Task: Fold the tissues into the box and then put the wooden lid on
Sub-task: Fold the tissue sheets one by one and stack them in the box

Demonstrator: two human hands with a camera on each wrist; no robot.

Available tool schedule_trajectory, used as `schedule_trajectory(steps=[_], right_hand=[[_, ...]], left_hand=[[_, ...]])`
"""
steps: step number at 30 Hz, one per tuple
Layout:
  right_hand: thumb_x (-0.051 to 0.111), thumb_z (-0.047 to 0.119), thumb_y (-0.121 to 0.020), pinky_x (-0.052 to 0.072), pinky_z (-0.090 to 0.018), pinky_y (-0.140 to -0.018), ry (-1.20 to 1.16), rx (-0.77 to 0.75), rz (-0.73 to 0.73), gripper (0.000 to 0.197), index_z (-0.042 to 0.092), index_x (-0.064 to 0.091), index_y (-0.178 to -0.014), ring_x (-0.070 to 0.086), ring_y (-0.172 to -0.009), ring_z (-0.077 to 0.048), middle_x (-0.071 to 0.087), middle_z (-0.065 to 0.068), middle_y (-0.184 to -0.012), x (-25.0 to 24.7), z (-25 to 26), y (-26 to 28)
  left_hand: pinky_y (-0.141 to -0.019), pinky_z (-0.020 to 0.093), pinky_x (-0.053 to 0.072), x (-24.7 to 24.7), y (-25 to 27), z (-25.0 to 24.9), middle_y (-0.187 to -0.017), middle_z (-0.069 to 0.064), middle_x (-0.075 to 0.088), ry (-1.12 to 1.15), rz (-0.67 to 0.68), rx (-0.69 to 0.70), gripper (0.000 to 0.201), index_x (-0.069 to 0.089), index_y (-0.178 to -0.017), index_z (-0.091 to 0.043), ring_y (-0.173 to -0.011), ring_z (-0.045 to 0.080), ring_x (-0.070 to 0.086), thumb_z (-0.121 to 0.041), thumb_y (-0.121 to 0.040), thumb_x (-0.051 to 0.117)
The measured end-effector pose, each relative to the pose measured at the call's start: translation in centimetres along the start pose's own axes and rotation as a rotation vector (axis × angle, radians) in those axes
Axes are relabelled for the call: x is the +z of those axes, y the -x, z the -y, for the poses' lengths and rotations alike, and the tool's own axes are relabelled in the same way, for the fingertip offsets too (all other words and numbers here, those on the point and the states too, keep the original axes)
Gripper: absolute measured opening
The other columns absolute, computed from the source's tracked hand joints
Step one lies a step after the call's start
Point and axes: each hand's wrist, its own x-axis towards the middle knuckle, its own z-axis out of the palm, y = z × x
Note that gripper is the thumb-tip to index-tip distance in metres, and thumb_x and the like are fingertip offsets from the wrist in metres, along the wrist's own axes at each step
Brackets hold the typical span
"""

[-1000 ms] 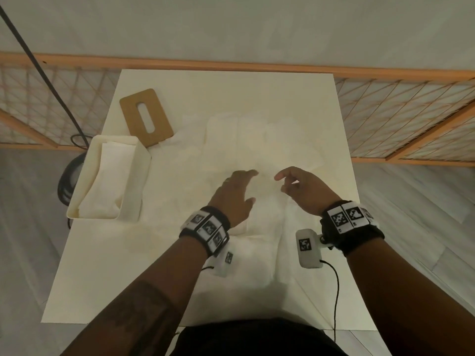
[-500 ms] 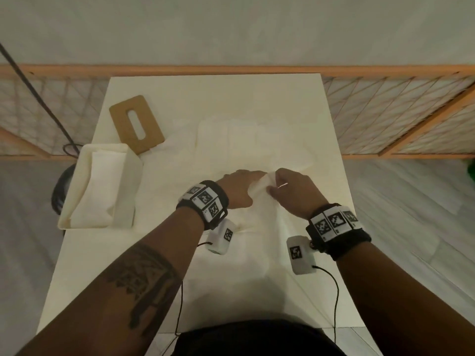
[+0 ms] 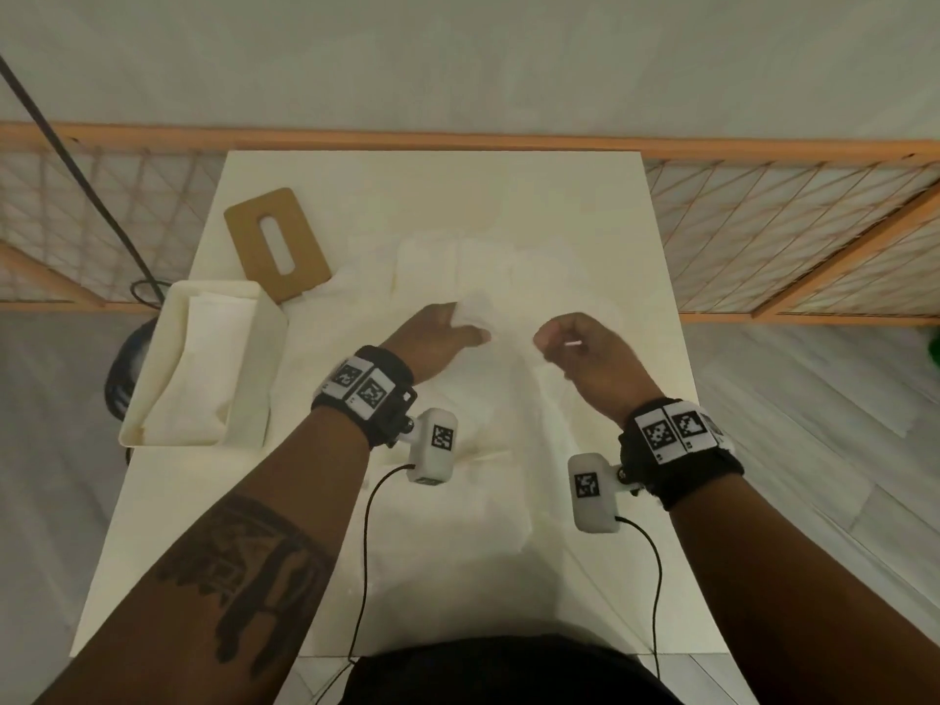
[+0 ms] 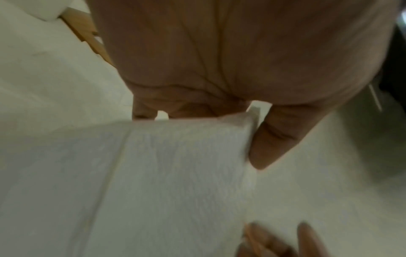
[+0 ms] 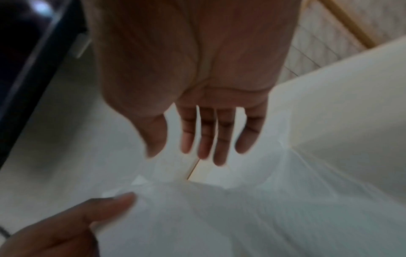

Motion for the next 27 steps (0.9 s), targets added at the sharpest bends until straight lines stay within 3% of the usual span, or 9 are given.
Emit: schedule_trajectory(steps=[4, 7, 10, 13, 15, 17, 20, 23, 27], right_hand=[[0.081, 0.056, -0.077, 0.050, -0.030, -0.097, -0.027, 0.117, 0.273, 0.066, 0.031, 0.054, -0.132, 0.063, -0.113, -0.004, 0.063, 0.013, -0.124, 1.8, -0.6, 0.5], [0.085, 0.042, -0.080, 0.052, -0.033, -0.097, -0.160, 0.061, 0.251, 0.048, 0.012, 0.064, -0.111, 0.069, -0.106, -0.006, 0.075, 0.007, -0.112, 3.3, 0.2, 1.2], [0.083, 0.037, -0.084, 0.051, -0.038, -0.090, -0.238, -0.023, 0.102, 0.034, 0.009, 0.064, -0.086, 0.068, -0.089, -0.012, 0.074, -0.007, -0.094, 3.9, 1.6, 1.4], [0.076, 0.029, -0.091, 0.052, -0.048, -0.092, -0.365, -0.030, 0.119, 0.023, 0.008, 0.066, -0.090, 0.062, -0.089, -0.018, 0.069, -0.016, -0.095, 3.8, 2.9, 1.8], [0.064, 0.020, -0.099, 0.053, -0.044, -0.095, -0.522, 0.007, 0.170, 0.011, 0.012, 0.068, -0.105, 0.067, -0.095, -0.019, 0.072, -0.006, -0.102, 3.4, 4.0, 2.0], [0.055, 0.018, -0.104, 0.056, -0.044, -0.095, -0.671, 0.039, 0.216, 0.025, 0.009, 0.064, -0.126, 0.070, -0.104, -0.024, 0.074, -0.008, -0.115, 3.1, 4.8, 2.1], [0.051, 0.017, -0.106, 0.060, -0.040, -0.087, -0.749, 0.057, 0.221, 0.031, 0.006, 0.060, -0.134, 0.071, -0.107, -0.027, 0.072, -0.014, -0.123, 2.5, 5.7, 2.0], [0.052, 0.017, -0.106, 0.060, -0.033, -0.072, -0.738, 0.085, 0.195, 0.028, 0.005, 0.062, -0.129, 0.075, -0.094, -0.023, 0.075, -0.012, -0.112, 1.9, 6.0, 1.9], [0.054, 0.019, -0.105, 0.060, -0.043, -0.088, -0.620, 0.072, 0.140, 0.028, 0.009, 0.062, -0.130, 0.072, -0.107, -0.030, 0.074, -0.013, -0.120, 1.1, 4.9, 1.8]], left_hand=[[-0.102, 0.050, 0.050, -1.3, 1.5, -0.9, -0.112, 0.023, 0.072, 0.539, -0.162, -0.104, 0.039, 0.073, -0.102, -0.003, -0.106, 0.043, 0.067, -0.026, -0.070, 0.070], [-0.102, 0.046, 0.049, -1.6, 2.9, -0.9, -0.111, 0.020, 0.067, 0.794, -0.181, -0.131, 0.035, 0.065, -0.112, -0.002, -0.106, 0.036, 0.063, -0.018, -0.081, 0.065], [-0.112, 0.052, 0.043, -1.6, 3.9, -0.1, -0.131, 0.025, 0.063, 0.932, -0.180, -0.122, 0.057, 0.057, -0.133, 0.007, -0.120, 0.040, 0.061, -0.018, -0.082, 0.064], [-0.111, 0.053, 0.042, -1.5, 4.8, 0.8, -0.133, 0.017, 0.065, 0.926, -0.199, -0.098, 0.060, 0.057, -0.139, -0.003, -0.127, 0.036, 0.059, -0.035, -0.089, 0.066], [-0.098, 0.048, 0.047, -1.8, 5.4, 1.5, -0.112, 0.005, 0.071, 0.895, -0.138, -0.103, 0.063, 0.068, -0.115, -0.011, -0.111, 0.029, 0.065, -0.067, -0.088, 0.058], [-0.082, 0.042, 0.045, -1.9, 6.1, 2.4, -0.085, 0.004, 0.056, 1.013, -0.015, -0.131, 0.077, 0.056, -0.079, -0.014, -0.083, 0.024, 0.058, -0.090, -0.077, 0.044], [-0.092, 0.045, 0.039, -0.8, 6.7, 3.6, -0.082, 0.007, 0.046, 1.214, 0.105, -0.140, 0.086, 0.041, -0.068, -0.016, -0.079, 0.026, 0.051, -0.102, -0.062, 0.039], [-0.093, 0.048, 0.042, 0.9, 7.7, 3.9, -0.090, 0.009, 0.053, 1.276, 0.136, -0.071, 0.071, 0.046, -0.071, -0.015, -0.086, 0.027, 0.055, -0.085, -0.076, 0.057], [-0.075, 0.039, 0.059, 1.0, 8.6, 3.8, -0.101, 0.006, 0.069, 1.193, -0.100, 0.063, 0.011, 0.058, -0.089, -0.018, -0.093, 0.025, 0.068, -0.018, -0.089, 0.069]])
